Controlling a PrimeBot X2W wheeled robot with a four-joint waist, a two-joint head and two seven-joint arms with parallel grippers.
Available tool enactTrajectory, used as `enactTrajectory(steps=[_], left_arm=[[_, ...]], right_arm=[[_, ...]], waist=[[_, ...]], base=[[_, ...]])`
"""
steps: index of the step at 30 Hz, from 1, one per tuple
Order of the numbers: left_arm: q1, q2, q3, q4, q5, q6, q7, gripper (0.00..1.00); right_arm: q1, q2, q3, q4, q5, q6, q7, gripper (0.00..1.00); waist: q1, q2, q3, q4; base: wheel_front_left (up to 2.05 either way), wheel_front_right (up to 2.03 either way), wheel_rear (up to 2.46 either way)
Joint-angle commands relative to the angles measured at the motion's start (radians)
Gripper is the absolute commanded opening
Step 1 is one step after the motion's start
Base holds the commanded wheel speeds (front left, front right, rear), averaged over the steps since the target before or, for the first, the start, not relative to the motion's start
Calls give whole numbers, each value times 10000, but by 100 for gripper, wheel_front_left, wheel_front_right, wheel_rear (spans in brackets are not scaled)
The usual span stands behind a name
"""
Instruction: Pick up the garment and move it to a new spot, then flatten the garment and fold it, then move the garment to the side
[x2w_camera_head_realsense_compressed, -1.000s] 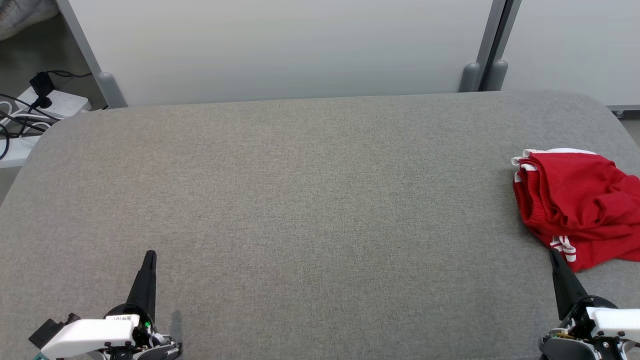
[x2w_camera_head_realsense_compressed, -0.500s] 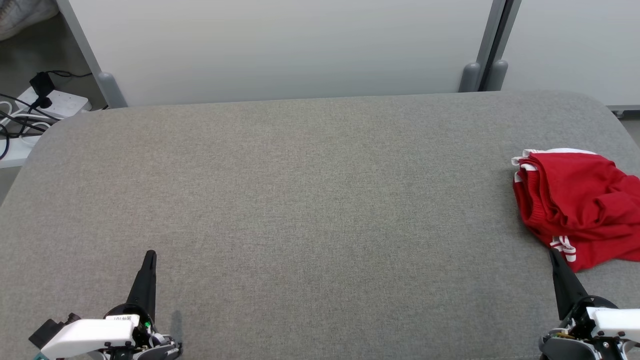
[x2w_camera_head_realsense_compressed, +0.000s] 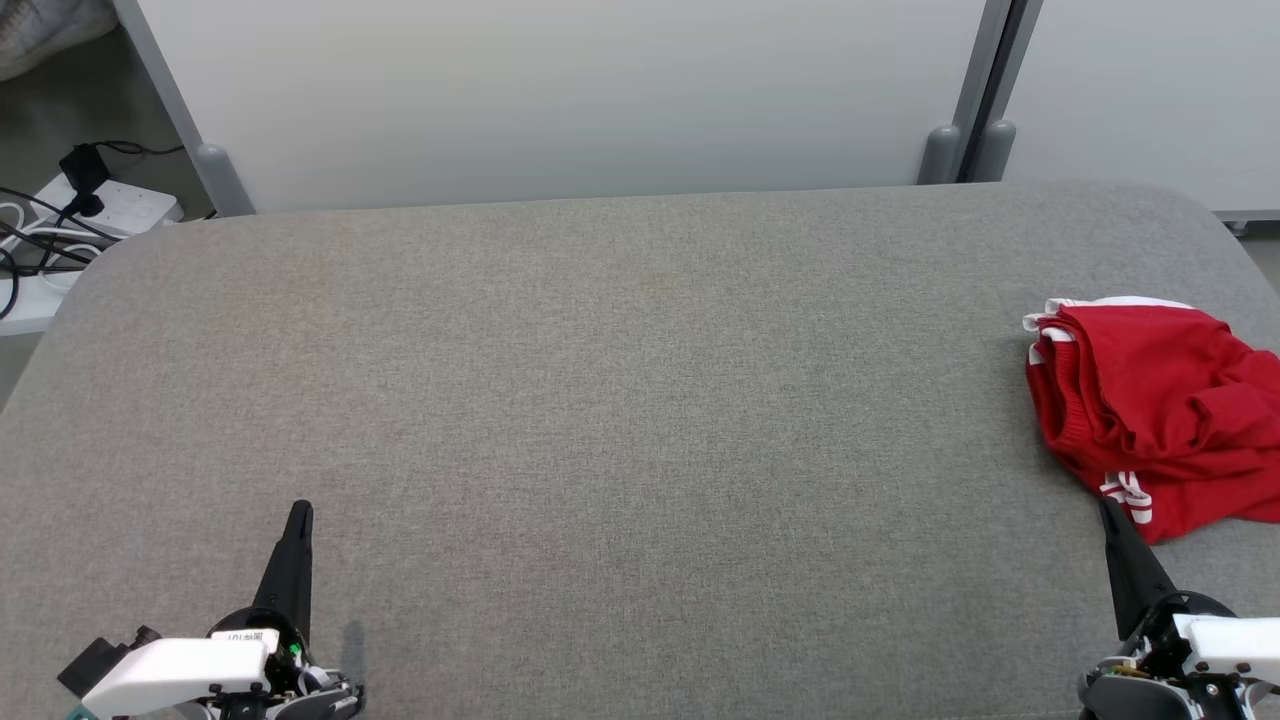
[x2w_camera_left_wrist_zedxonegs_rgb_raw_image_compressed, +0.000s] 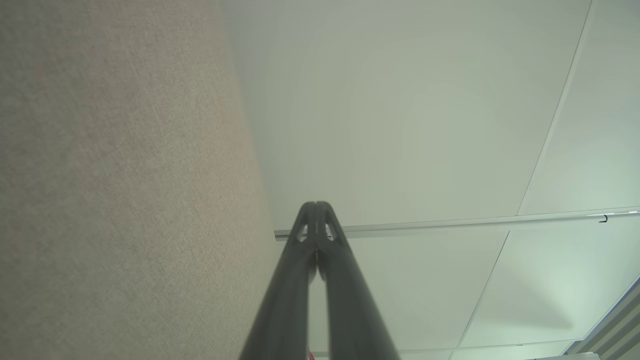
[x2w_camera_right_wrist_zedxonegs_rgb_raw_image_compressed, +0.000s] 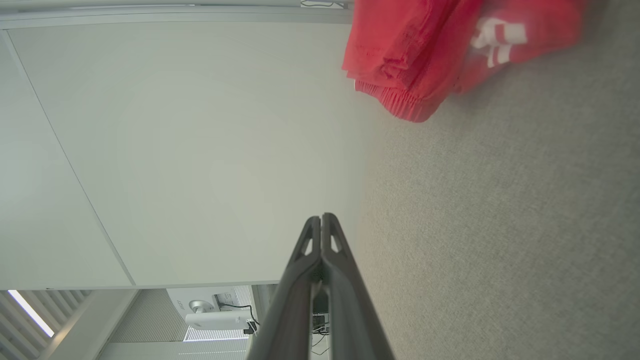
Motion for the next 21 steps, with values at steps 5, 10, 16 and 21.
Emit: enactTrajectory(steps=[5,10,16,21], left_arm=[[-583,83,328,-275,-43,-84,21,0],[-583,83,328,-275,-44,-84,21,0],[-583,83,328,-275,-44,-84,21,0],[-583,83,327,-276,-44,-84,20,0]], right_arm=[[-451,-129,148,-269,20,17,82,0],[-451,-127,146,-269,19,17,83,0],[-451,-126,144,-269,17,17,85,0],[-451,-125,143,-269,16,17,86,0]], waist=[[0,-1,0,0],[0,-1,0,0],[0,-1,0,0],[0,-1,0,0]], base=[[0,0,0],[0,0,0],[0,0,0],[0,0,0]])
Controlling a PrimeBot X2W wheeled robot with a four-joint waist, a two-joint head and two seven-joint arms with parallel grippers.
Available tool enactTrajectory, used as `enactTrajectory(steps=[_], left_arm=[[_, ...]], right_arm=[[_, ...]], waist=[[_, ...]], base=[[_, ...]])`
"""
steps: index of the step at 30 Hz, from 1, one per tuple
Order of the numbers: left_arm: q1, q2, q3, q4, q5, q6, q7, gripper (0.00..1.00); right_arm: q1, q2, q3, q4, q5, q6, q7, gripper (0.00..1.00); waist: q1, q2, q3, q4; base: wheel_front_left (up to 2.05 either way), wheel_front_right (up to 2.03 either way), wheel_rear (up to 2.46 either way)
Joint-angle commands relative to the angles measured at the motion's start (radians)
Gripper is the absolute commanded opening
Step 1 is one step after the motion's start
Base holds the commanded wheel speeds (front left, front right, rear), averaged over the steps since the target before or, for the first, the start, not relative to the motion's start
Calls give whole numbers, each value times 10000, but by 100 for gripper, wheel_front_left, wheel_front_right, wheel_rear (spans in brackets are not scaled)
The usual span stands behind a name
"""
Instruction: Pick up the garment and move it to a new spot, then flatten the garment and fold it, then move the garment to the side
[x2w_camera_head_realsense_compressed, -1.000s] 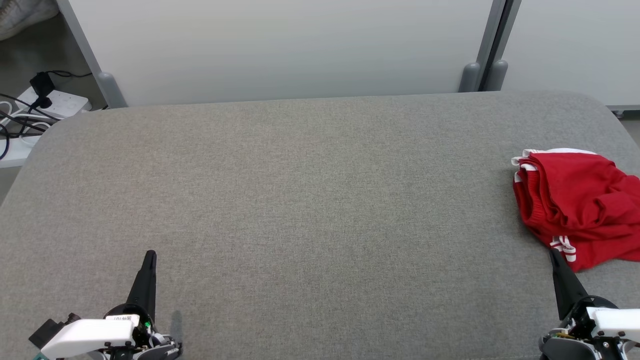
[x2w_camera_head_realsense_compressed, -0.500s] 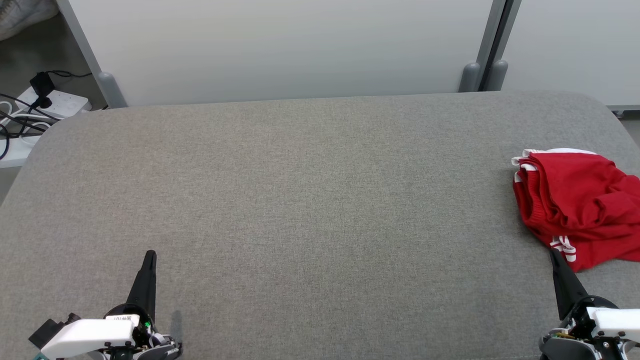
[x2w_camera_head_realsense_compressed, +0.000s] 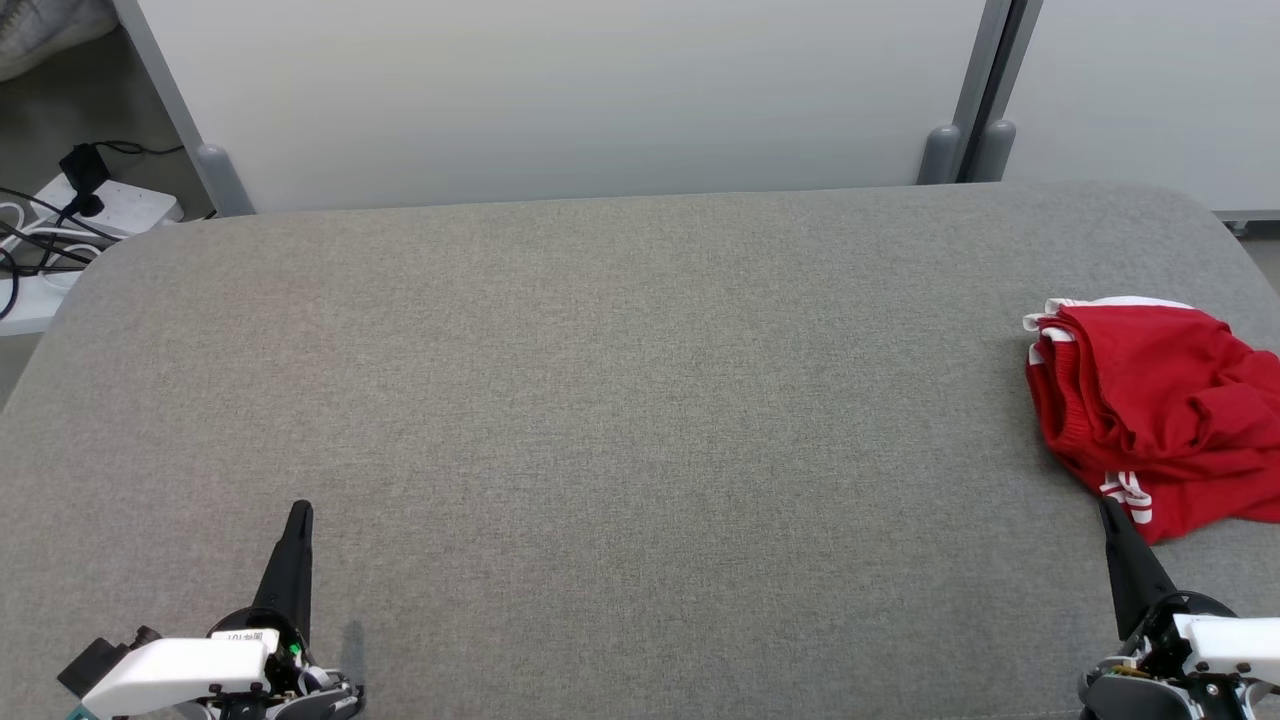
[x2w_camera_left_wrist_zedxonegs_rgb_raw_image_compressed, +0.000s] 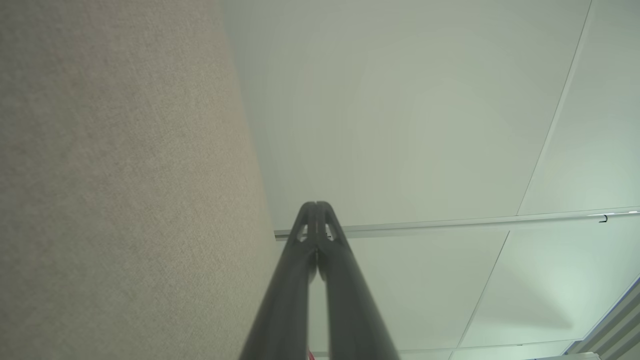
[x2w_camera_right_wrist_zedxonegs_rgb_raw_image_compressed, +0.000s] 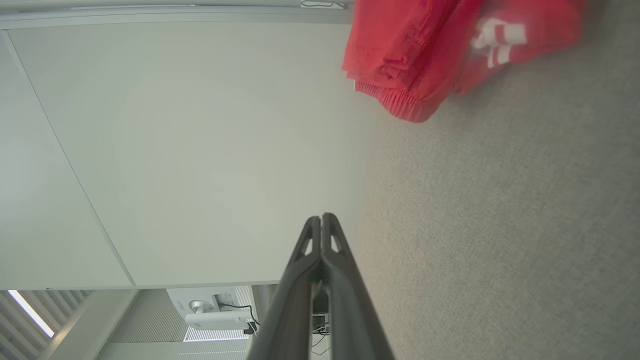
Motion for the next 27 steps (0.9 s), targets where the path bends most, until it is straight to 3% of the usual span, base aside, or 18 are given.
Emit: enactTrajectory(steps=[1,27], left_arm=[[-583,85,327,-276,-44,-84,20,0],[-582,85,326,-276,-45,-84,20,0]], right_arm=[[-451,-125,147,-269,16,17,86,0],[-452,-121,141,-269,11,17,91,0]], waist=[[0,0,0,0],[0,0,0,0]], base=[[0,0,0],[0,0,0]])
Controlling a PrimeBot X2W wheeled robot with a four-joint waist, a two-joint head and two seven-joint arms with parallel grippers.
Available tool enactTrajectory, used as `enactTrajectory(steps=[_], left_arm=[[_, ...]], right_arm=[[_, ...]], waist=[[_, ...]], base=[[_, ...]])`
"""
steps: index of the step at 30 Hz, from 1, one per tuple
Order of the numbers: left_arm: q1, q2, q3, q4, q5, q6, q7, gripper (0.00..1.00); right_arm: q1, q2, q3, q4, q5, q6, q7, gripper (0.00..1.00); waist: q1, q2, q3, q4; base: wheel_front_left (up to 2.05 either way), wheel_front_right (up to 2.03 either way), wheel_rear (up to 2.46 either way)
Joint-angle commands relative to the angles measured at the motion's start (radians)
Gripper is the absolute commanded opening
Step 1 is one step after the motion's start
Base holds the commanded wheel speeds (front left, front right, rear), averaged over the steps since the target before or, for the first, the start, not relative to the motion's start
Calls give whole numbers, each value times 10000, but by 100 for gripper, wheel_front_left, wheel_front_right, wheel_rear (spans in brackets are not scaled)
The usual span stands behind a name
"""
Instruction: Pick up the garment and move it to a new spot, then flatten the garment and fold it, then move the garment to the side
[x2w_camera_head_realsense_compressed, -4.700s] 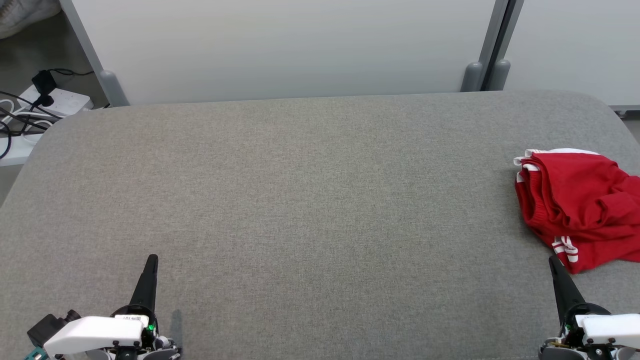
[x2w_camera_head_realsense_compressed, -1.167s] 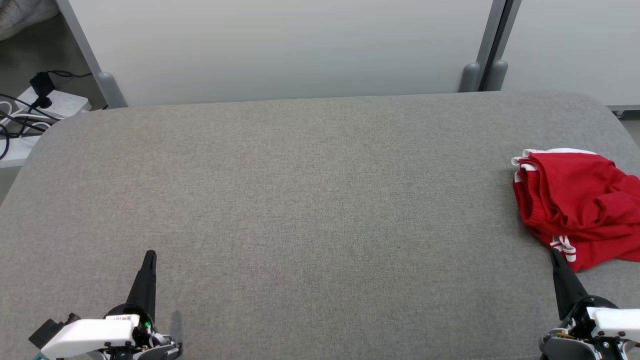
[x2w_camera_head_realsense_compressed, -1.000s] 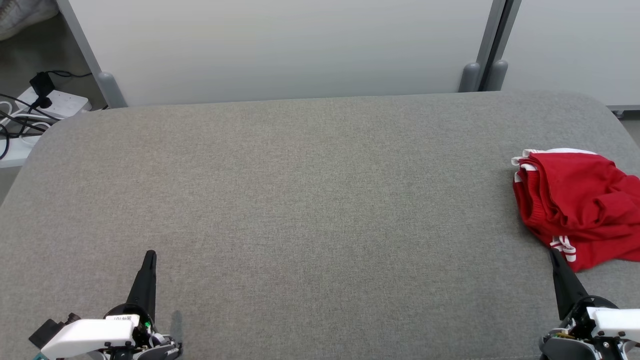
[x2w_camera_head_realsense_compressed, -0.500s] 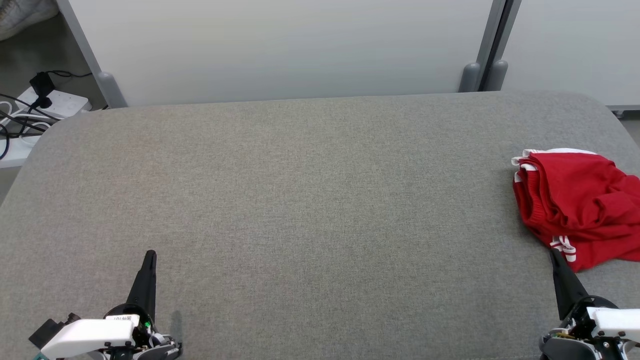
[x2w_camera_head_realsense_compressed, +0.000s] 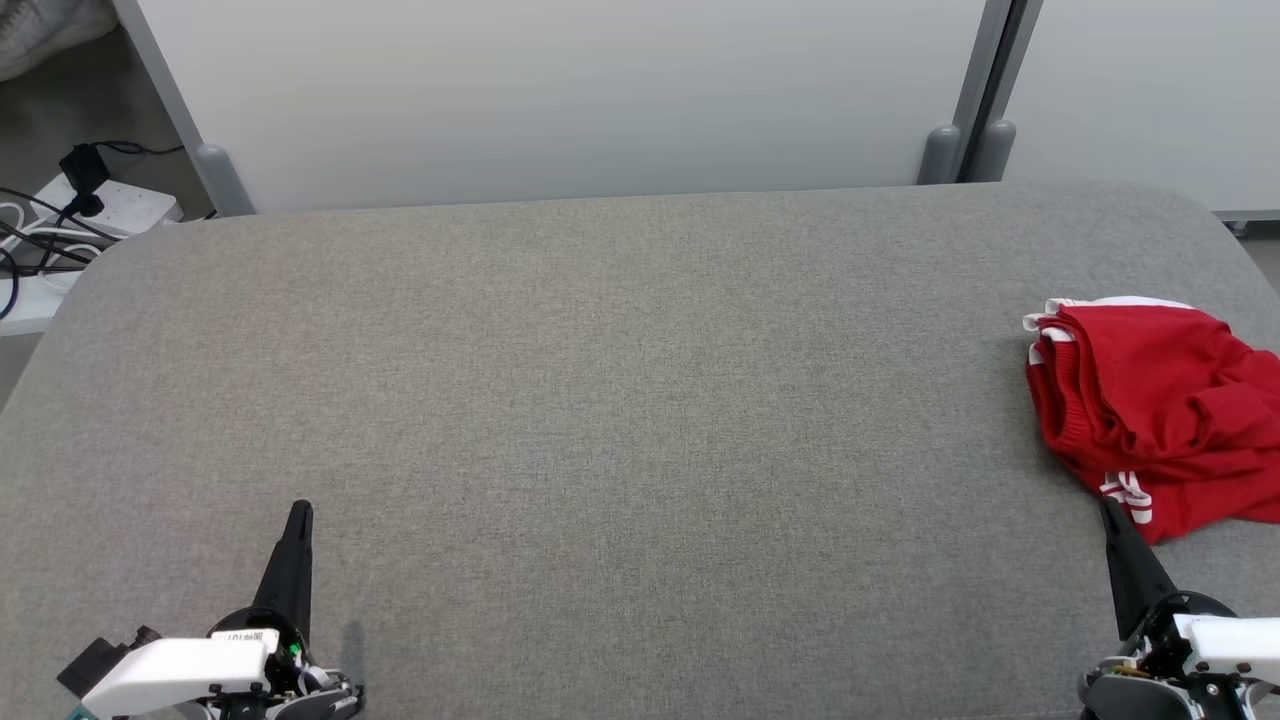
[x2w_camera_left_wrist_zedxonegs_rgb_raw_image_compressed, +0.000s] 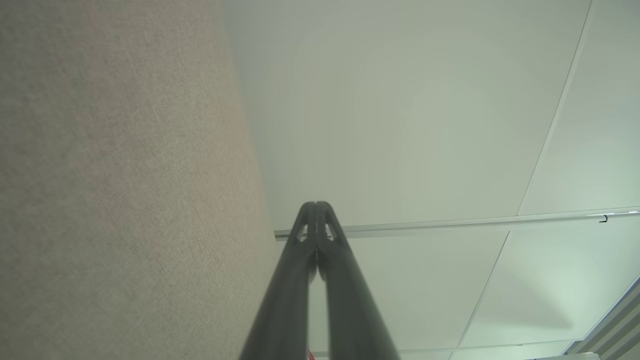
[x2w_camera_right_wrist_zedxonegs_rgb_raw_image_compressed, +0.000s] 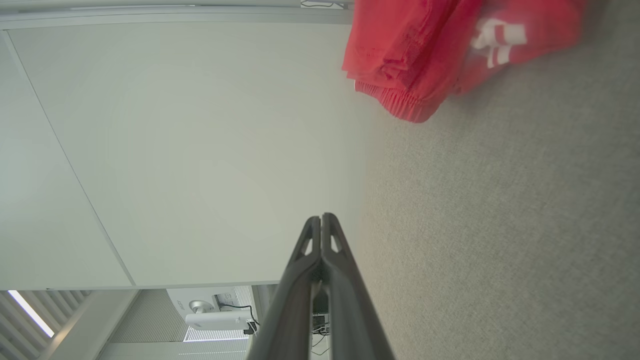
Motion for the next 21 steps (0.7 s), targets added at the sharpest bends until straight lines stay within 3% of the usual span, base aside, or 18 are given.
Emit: enactTrajectory(steps=[1,21], left_arm=[[-582,85,326,-276,-45,-84,20,0],[-582,85,326,-276,-45,-84,19,0]], right_arm=[[-452,-121,147,-269,11,17,91,0],[-452,-119,144,-269,9,17,93,0]], waist=[[0,-1,0,0],[0,-1,0,0]], base=[[0,0,0],[0,0,0]])
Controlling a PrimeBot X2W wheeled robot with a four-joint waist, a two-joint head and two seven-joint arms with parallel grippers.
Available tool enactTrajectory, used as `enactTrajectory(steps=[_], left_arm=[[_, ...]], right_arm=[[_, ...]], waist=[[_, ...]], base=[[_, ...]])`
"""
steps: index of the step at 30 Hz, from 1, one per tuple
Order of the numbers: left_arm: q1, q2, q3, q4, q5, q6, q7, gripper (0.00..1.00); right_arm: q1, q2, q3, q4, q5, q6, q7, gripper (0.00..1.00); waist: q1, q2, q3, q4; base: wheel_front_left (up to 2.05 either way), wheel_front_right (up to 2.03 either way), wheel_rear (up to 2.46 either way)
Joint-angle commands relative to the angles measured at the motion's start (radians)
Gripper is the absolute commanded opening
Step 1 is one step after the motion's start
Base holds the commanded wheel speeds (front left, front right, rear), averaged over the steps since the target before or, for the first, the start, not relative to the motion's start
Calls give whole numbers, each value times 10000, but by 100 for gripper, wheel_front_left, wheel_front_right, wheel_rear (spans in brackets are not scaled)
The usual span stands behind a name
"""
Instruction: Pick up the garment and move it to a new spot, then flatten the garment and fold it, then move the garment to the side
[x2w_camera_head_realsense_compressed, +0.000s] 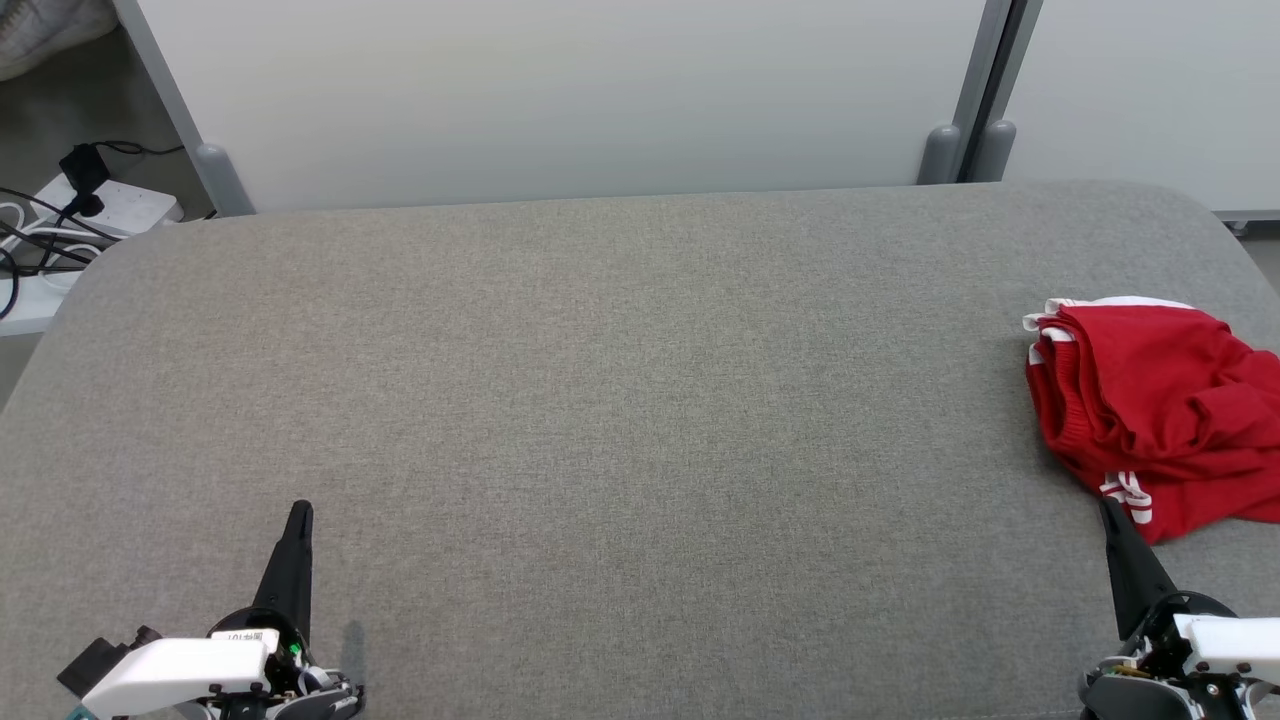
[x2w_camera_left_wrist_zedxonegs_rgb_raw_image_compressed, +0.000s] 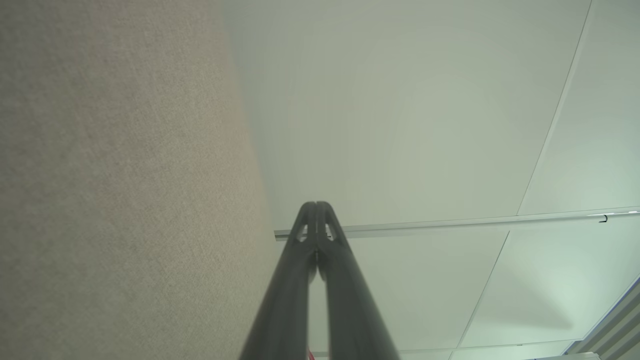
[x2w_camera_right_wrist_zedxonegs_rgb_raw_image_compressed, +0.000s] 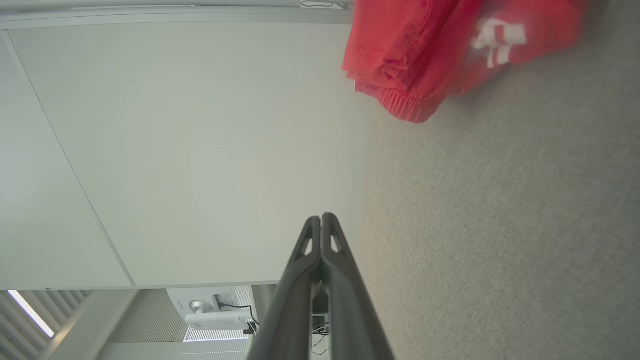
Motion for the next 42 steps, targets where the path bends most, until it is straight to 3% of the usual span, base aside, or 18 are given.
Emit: enactTrajectory(steps=[1,42], left_arm=[[-582,85,326,-276,-45,-84,19,0],[-582,85,325,-277,-46,-84,18,0]], right_arm=[[-452,-121,145,-269,9,17,93,0],[-452,-118,141,-268,5,17,96,0]], waist=[[0,-1,0,0],[0,-1,0,0]], base=[[0,0,0],[0,0,0]])
